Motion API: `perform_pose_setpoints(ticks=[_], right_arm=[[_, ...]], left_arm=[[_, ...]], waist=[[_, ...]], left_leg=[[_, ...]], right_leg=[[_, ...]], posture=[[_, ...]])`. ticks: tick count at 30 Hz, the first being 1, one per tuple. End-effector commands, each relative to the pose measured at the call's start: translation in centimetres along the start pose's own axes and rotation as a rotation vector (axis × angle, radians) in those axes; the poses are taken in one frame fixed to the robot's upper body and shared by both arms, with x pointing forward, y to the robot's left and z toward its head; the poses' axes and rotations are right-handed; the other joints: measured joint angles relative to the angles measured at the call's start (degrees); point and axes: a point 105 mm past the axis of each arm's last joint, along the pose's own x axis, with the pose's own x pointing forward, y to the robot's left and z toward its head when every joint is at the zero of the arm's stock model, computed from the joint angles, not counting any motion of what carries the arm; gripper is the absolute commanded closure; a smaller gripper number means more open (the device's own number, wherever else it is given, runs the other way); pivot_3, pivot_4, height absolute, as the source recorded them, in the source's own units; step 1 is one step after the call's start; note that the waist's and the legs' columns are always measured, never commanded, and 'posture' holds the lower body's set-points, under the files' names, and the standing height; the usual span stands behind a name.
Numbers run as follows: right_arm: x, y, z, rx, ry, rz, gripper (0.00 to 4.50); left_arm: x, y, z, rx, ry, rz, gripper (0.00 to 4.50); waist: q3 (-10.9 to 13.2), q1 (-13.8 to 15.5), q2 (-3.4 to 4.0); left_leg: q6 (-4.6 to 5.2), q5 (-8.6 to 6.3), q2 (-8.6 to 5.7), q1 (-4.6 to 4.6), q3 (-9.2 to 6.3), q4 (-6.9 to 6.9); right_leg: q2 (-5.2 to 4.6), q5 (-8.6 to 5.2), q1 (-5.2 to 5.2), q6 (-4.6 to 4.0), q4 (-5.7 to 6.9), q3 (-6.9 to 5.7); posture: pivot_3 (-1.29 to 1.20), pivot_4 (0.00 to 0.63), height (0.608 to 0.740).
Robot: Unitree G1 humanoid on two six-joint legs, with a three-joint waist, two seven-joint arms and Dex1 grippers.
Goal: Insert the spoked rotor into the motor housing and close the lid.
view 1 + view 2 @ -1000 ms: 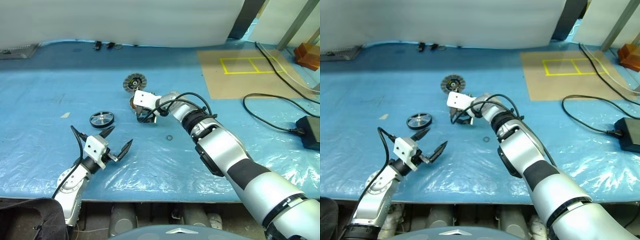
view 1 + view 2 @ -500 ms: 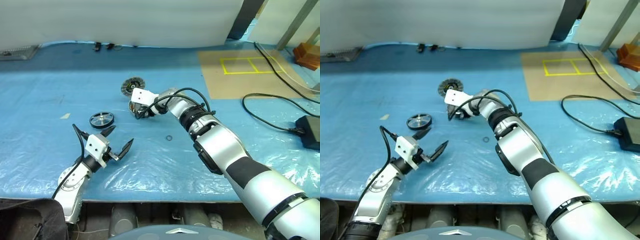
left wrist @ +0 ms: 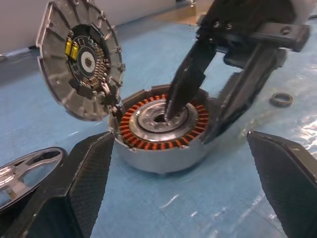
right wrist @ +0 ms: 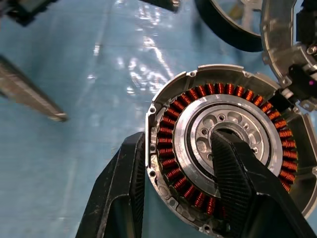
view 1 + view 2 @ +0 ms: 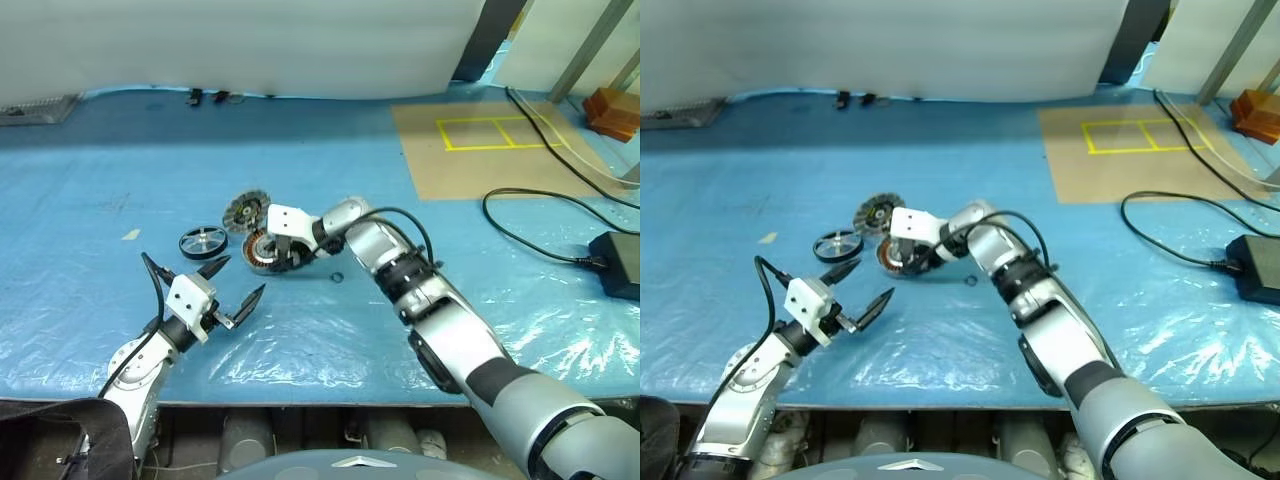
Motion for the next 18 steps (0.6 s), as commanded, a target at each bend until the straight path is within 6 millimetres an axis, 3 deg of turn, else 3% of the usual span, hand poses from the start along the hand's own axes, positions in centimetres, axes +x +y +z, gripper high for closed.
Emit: perform_pose_setpoints(ticks=[1, 6, 10, 14, 18], right_arm=[[1.2, 2.7, -2.3, 0.097, 0.078, 0.073, 2.85], [0.8, 2.5, -1.4, 0.116, 0.023, 0.014, 2.85], [0.1, 1.8, -0.5, 0.101, -0.028, -0.046, 1.5], [-1.6, 1.2, 2.1, 0.094, -0.189, -0.09, 0.11], [-4.1, 1.6, 3.2, 0.055, -0.308, -0.108, 0.05]], left_arm=[[-0.3, 0.5, 1.3, 0.028, -0.031, -0.007, 0.0], [-0.1, 0.8, 1.3, 0.03, -0.029, -0.021, 0.0], [0.3, 0.6, 1.2, 0.026, -0.028, -0.038, 0.0], [0.4, 0.5, 1.0, 0.023, -0.026, -0.049, 0.0], [0.4, 0.7, 0.8, 0.022, -0.02, -0.058, 0.0]], waist=[[0.0, 0.03, 0.0], [0.0, 0.13, -0.01], [0.0, 0.07, -0.02], [0.01, 0.06, -0.03], [0.04, 0.19, -0.08]], left_leg=[[0.0, 0.0, 0.0, 0.1, 0.0, -0.02], [-0.01, -0.01, -0.08, 0.61, -0.06, -0.12], [-0.01, 0.0, -0.1, 0.54, -0.07, -0.28], [-0.02, 0.01, -0.13, 0.47, -0.04, -0.35], [-0.05, 0.02, -0.19, 0.3, -0.08, -0.37]], right_leg=[[0.0, -0.01, 0.1, 0.02, -0.01, 0.0], [-0.03, -0.27, 0.59, 0.47, -0.18, 0.06], [-0.02, -0.23, 0.54, 0.39, -0.29, 0.06], [-0.01, -0.09, 0.33, 0.14, -0.32, 0.06], [-0.02, -0.1, 0.28, 0.16, -0.44, 0.05]], posture=[[0.0, 0.15, 0.74], [0.0, 0.15, 0.74], [0.0, 0.15, 0.74], [0.0, 0.15, 0.74], [0.0, 0.15, 0.74]])
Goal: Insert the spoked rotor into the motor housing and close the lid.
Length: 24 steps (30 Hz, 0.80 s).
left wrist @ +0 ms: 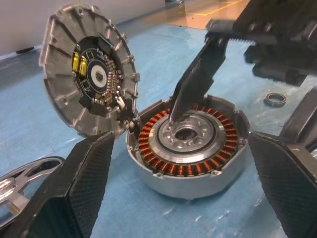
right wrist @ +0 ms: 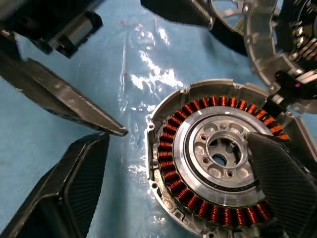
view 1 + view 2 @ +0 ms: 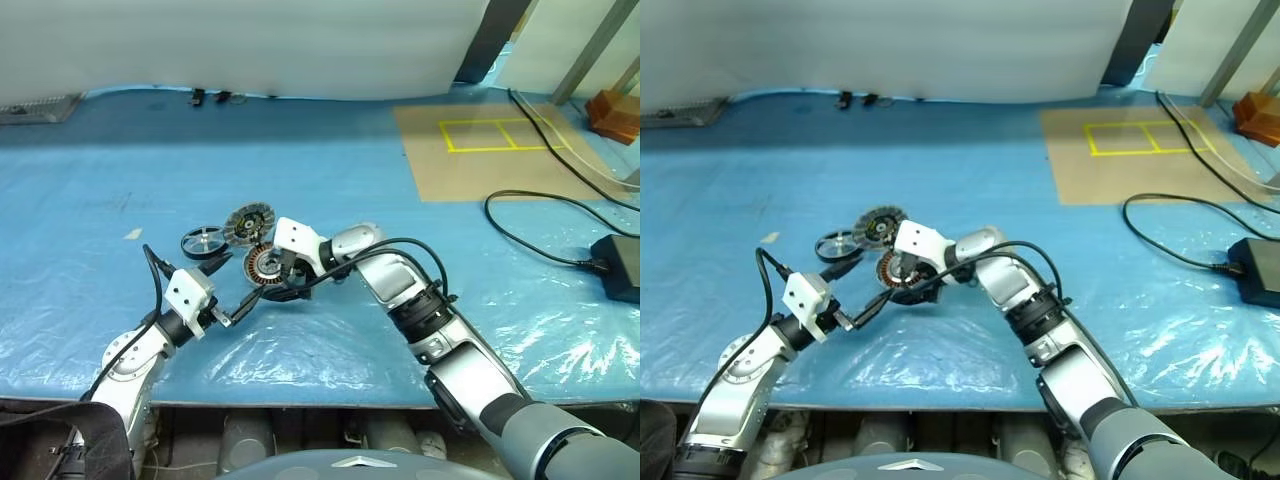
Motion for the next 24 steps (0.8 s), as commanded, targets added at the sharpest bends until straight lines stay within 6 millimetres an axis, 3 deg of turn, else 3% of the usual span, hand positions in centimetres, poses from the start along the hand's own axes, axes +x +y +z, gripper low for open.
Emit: perform_pose_setpoints(ticks=[1, 3, 10, 12, 18, 24], right_arm=[[-2.3, 0.3, 2.8, -0.048, -0.181, -0.009, 0.05], [-4.0, 0.3, 2.3, -0.015, -0.229, -0.04, 0.05], [-7.2, 0.7, -4.8, 0.099, -0.154, -0.211, 0.05], [-7.8, 1.0, -6.0, 0.154, -0.152, -0.231, 0.05], [-7.5, 1.0, -8.9, 0.204, -0.1, -0.282, 0.05], [-6.6, 1.3, -10.2, 0.228, -0.063, -0.275, 0.05]], left_arm=[[-0.2, 0.3, 0.4, 0.009, -0.014, -0.004, 0.0], [-0.5, 0.2, 0.3, 0.005, -0.01, -0.013, 0.0], [-0.9, -0.6, 0.2, -0.012, -0.002, -0.043, 0.0], [-0.9, -0.7, 0.1, -0.015, 0.003, -0.053, 0.0], [-0.9, -0.5, -0.1, -0.011, 0.02, -0.084, 0.0], [-0.8, -0.3, -0.1, -0.008, 0.025, -0.09, 0.0]], waist=[[0.01, -0.03, -0.02], [0.01, -0.01, -0.03], [0.02, 0.06, -0.04], [0.02, 0.05, -0.04], [0.02, -0.23, -0.04], [0.02, -0.07, -0.05]], left_leg=[[-0.03, 0.02, -0.01, 0.0, 0.0, -0.02], [-0.15, 0.09, -0.01, 0.0, 0.0, -0.07], [-0.15, 0.08, -0.15, -0.1, -0.01, -0.17], [-0.06, 0.04, -0.2, -0.15, -0.01, -0.17], [0.04, -0.02, -0.21, -0.1, -0.02, -0.17], [0.05, -0.02, -0.22, -0.17, -0.03, -0.16]], right_leg=[[0.0, 0.0, 0.0, 0.01, -0.02, 0.0], [0.0, -0.01, 0.01, 0.02, -0.03, 0.0], [0.01, -0.02, 0.12, 0.08, -0.28, 0.0], [0.02, -0.03, 0.12, 0.09, -0.3, -0.02], [0.06, -0.18, 0.12, 0.4, -0.3, -0.03], [0.0, -0.02, 0.14, 0.11, -0.36, -0.03]], posture=[[0.0, 0.15, 0.74], [0.0, 0.15, 0.74], [0.0, 0.15, 0.74], [0.0, 0.15, 0.74], [0.0, 0.15, 0.74], [0.0, 0.15, 0.74]])
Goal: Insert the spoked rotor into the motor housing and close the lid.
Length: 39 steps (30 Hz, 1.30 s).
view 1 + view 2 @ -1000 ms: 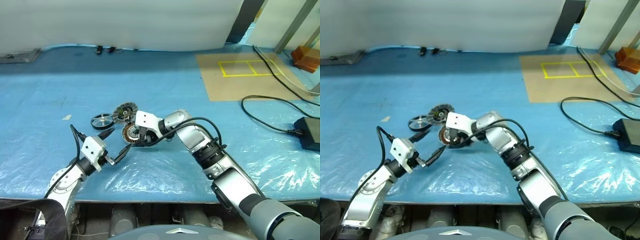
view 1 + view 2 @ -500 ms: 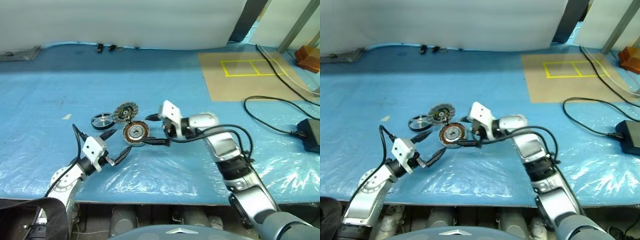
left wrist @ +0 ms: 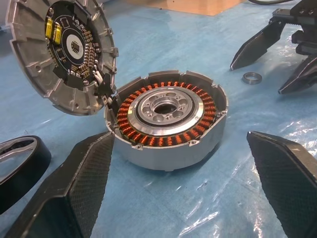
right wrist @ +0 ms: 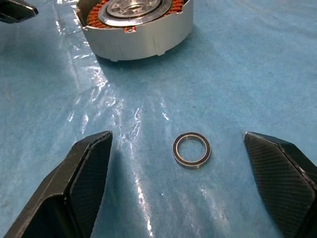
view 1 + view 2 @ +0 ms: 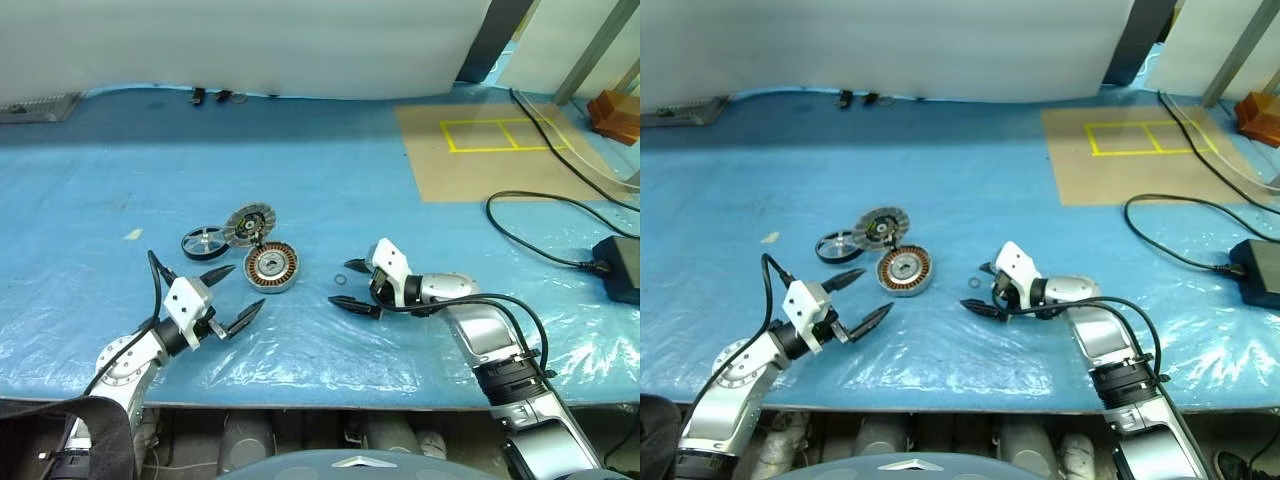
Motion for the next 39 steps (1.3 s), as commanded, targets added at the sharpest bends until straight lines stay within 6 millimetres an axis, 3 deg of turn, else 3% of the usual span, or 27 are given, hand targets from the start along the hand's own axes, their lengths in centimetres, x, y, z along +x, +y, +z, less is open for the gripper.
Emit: perform_pose_setpoints(ticks=[1, 5, 13, 16, 21, 23, 29, 32, 39], right_arm=[[0.3, 0.3, -0.9, 0.001, 0.024, 0.006, 0.22], [0.4, 0.1, -1.5, 0.003, 0.042, -0.01, 1.24], [0.7, -0.5, -1.4, -0.017, 0.034, -0.026, 3.93], [0.9, -0.9, 1.0, -0.016, -0.056, -0.036, 3.94], [1.5, -1.1, 7.8, -0.047, -0.224, 0.036, 3.94], [2.1, -0.5, 9.2, -0.082, -0.22, 0.08, 3.94], [4.8, 0.9, 9.5, -0.13, -0.089, 0.17, 3.94], [6.0, 1.2, 8.4, -0.177, -0.02, 0.189, 3.94], [8.1, 1.0, 8.3, -0.199, -0.015, 0.17, 3.94]], left_arm=[[-0.1, 0.3, 0.7, 0.017, -0.02, -0.001, 0.0], [-0.1, 0.4, 0.8, 0.021, -0.02, -0.001, 0.0], [-0.3, 0.9, 1.1, 0.032, -0.021, 0.002, 0.0], [-0.5, 1.0, 1.1, 0.032, -0.02, 0.012, 0.0], [-1.2, 1.0, 0.9, 0.03, -0.008, 0.034, 0.0], [-1.3, 1.0, 0.9, 0.028, -0.007, 0.042, 0.0], [-1.6, 0.7, 0.7, 0.016, -0.007, 0.064, 0.0], [-1.5, 0.5, 0.7, 0.01, -0.012, 0.073, 0.0], [-1.6, 0.1, 0.6, 0.001, -0.017, 0.096, 0.0]], waist=[[0.0, -0.05, -0.01], [-0.01, -0.04, -0.02], [-0.03, -0.11, -0.06], [-0.03, -0.25, -0.06], [-0.02, -0.41, -0.04], [-0.02, -0.23, -0.03], [-0.03, 0.05, -0.07], [-0.03, -0.02, -0.07], [-0.02, -0.21, -0.07]], left_leg=[[0.0, 0.0, 0.0, 0.0, -0.01, 0.0], [0.0, 0.0, 0.0, 0.02, -0.01, -0.01], [0.0, 0.0, 0.0, 0.12, -0.01, -0.01], [0.0, 0.0, 0.0, 0.14, -0.01, -0.01], [0.0, 0.0, 0.0, 0.05, -0.01, 0.0], [0.0, 0.0, 0.0, 0.0, -0.02, 0.0], [-0.01, 0.01, 0.01, 0.0, -0.05, -0.04], [-0.02, 0.01, 0.01, -0.15, -0.05, -0.02], [-0.02, 0.01, 0.05, -0.13, -0.05, 0.01]], right_leg=[[0.0, 0.0, 0.01, 0.0, -0.01, 0.0], [0.02, 0.0, 0.03, 0.01, -0.01, -0.02], [0.02, -0.03, 0.14, 0.04, -0.01, -0.02], [0.04, -0.01, 0.13, 0.02, -0.01, -0.02], [0.04, 0.0, 0.03, 0.01, 0.0, -0.02], [0.04, 0.01, -0.03, -0.01, 0.03, -0.03], [0.02, 0.01, -0.04, -0.03, -0.08, -0.09], [0.01, 0.01, -0.07, -0.02, -0.09, -0.09], [0.01, 0.01, -0.06, -0.03, 0.02, -0.09]], posture=[[0.0, 0.15, 0.74], [0.0, 0.15, 0.74], [0.0, 0.15, 0.74], [0.0, 0.15, 0.74], [0.0, 0.15, 0.74], [0.0, 0.15, 0.74], [0.0, 0.15, 0.74], [0.0, 0.15, 0.74], [0.0, 0.15, 0.74]])
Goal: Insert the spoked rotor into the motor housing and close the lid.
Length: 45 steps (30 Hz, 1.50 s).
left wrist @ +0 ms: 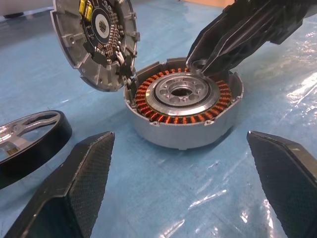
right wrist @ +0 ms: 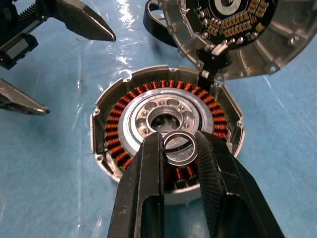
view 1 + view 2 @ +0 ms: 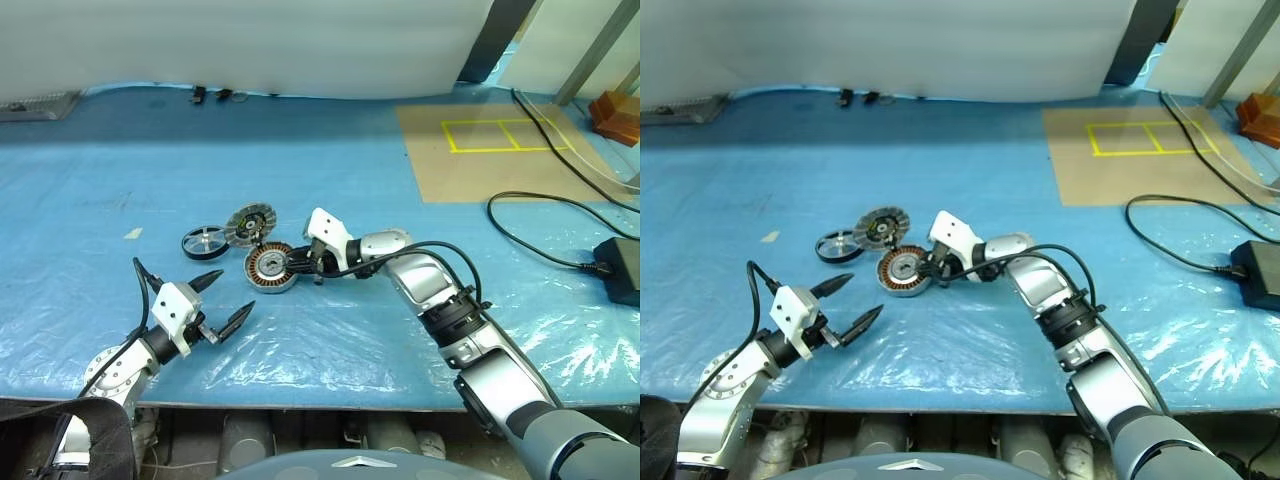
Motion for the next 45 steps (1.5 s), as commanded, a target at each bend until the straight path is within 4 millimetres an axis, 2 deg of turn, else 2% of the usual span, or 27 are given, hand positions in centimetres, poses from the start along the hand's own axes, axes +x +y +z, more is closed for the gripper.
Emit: perform_pose_setpoints(ticks=[1, 14, 19, 32, 34, 38, 41, 45], right_arm=[[0.8, -0.2, 0.8, -0.056, -0.015, -0.005, 3.94], [2.2, 0.0, 1.0, -0.072, -0.008, 0.027, 3.94], [2.4, 0.8, 1.5, -0.053, -0.031, 0.077, 3.94], [2.3, 0.3, 0.1, -0.079, 0.017, 0.046, 3.94], [2.1, 0.0, 0.0, -0.09, 0.013, 0.028, 3.21], [1.8, -0.1, 1.4, -0.035, -0.067, 0.028, 1.99], [1.8, 0.2, 2.1, 0.02, -0.114, 0.044, 1.99], [2.3, 0.7, 1.8, 0.033, -0.11, 0.043, 2.98]], left_arm=[[-0.1, -0.3, 1.0, 0.031, -0.035, 0.006, 0.0], [-0.3, -0.4, 1.1, 0.027, -0.038, 0.025, 0.0], [-0.3, -0.2, 1.0, 0.03, -0.032, 0.026, 0.0], [-0.1, -0.1, 1.0, 0.035, -0.031, 0.02, 0.0], [-0.1, -0.1, 0.9, 0.035, -0.031, 0.019, 0.0], [0.0, 0.0, 0.9, 0.036, -0.029, 0.016, 0.0], [0.2, 0.0, 0.8, 0.036, -0.028, 0.01, 0.0], [0.4, 0.0, 0.8, 0.037, -0.028, 0.006, 0.0]], waist=[[0.0, 0.03, 0.0], [0.0, 0.05, 0.0], [0.0, 0.05, 0.0], [0.0, 0.07, 0.0], [0.0, 0.09, 0.0], [0.0, 0.09, 0.0], [0.0, 0.12, 0.0], [0.0, 0.05, 0.0]], left_leg=[[-0.02, 0.01, 0.02, -0.01, 0.0, 0.0], [-0.14, 0.08, 0.12, 0.01, 0.0, 0.02], [-0.14, 0.08, 0.16, 0.01, 0.01, 0.02], [-0.14, 0.08, 0.17, 0.02, 0.01, 0.05], [-0.14, 0.08, 0.16, 0.03, 0.01, 0.06], [-0.14, 0.08, 0.17, 0.04, 0.01, 0.09], [-0.14, 0.08, 0.17, 0.03, 0.01, 0.09], [-0.14, 0.08, 0.18, 0.03, 0.01, 0.08]], right_leg=[[0.0, 0.0, 0.0, 0.0, 0.0, 0.0], [-0.01, 0.0, 0.01, -0.01, 0.04, 0.0], [0.0, 0.0, 0.01, -0.01, 0.04, 0.0], [-0.01, 0.0, 0.01, -0.01, 0.09, 0.0], [-0.01, 0.0, 0.02, -0.01, 0.11, 0.0], [-0.01, 0.0, 0.02, -0.01, 0.15, 0.0], [-0.01, 0.0, 0.02, -0.01, 0.14, 0.0], [0.0, 0.0, 0.0, -0.02, 0.14, 0.0]], posture=[[0.0, 0.15, 0.74], [0.0, 0.15, 0.74], [0.0, 0.15, 0.74], [0.0, 0.15, 0.74], [0.0, 0.15, 0.74], [0.0, 0.15, 0.74], [0.0, 0.15, 0.74], [0.0, 0.15, 0.74]])
